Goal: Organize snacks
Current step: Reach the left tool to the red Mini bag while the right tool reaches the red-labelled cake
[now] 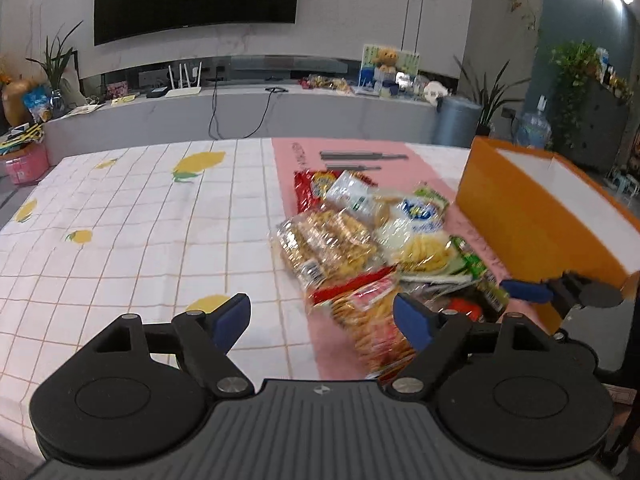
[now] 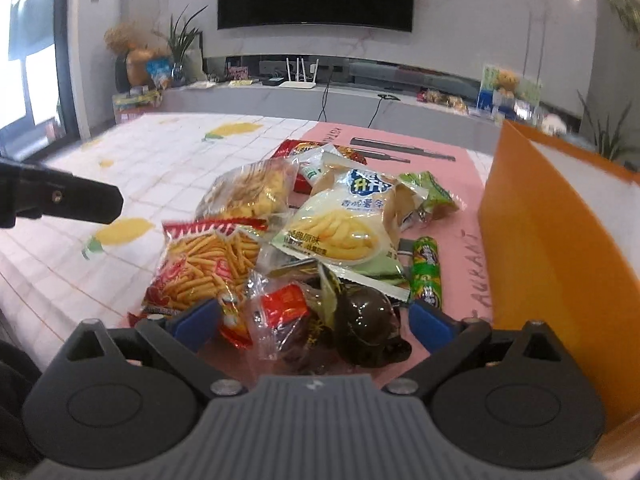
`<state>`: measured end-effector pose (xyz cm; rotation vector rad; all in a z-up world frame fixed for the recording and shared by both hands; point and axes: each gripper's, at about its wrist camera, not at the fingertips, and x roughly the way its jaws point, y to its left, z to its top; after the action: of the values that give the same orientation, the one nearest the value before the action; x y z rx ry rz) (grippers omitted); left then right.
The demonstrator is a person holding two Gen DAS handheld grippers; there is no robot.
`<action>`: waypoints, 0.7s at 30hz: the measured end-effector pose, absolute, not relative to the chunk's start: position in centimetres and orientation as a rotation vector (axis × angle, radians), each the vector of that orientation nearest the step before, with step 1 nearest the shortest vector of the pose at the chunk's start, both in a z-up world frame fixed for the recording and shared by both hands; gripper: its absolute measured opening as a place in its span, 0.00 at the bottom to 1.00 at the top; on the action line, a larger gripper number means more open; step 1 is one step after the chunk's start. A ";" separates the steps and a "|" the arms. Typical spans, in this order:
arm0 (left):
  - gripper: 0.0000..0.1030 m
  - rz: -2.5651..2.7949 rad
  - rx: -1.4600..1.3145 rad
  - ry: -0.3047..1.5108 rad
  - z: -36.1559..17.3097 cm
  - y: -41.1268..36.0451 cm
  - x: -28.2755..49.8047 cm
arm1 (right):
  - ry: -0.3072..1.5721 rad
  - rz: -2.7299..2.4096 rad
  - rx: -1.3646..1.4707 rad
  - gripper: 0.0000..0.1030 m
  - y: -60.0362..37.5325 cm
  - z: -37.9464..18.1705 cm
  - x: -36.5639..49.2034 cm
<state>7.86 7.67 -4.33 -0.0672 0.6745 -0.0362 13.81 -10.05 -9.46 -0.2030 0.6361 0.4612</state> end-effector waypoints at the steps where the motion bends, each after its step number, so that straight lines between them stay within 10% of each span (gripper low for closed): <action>1: 0.92 -0.025 -0.068 0.679 -4.5 7.8 7.8 | 0.636 0.457 -0.216 0.82 -10.0 -9.6 13.6; 11: 0.92 -0.051 -0.080 0.689 -4.7 7.3 7.7 | 0.597 0.429 -0.257 0.38 -10.6 -8.5 12.4; 19: 0.92 -0.156 -0.242 0.767 -5.7 7.0 9.4 | 0.699 0.449 -0.163 0.39 -12.2 -7.3 12.0; 21: 0.92 -0.154 -0.281 0.788 -6.2 6.9 10.2 | 0.729 0.461 -0.110 0.52 -12.9 -7.2 12.1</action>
<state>10.25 6.88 -6.24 -0.2806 0.7878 -0.1542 12.11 -12.94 -7.23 -0.1102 0.7292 0.4612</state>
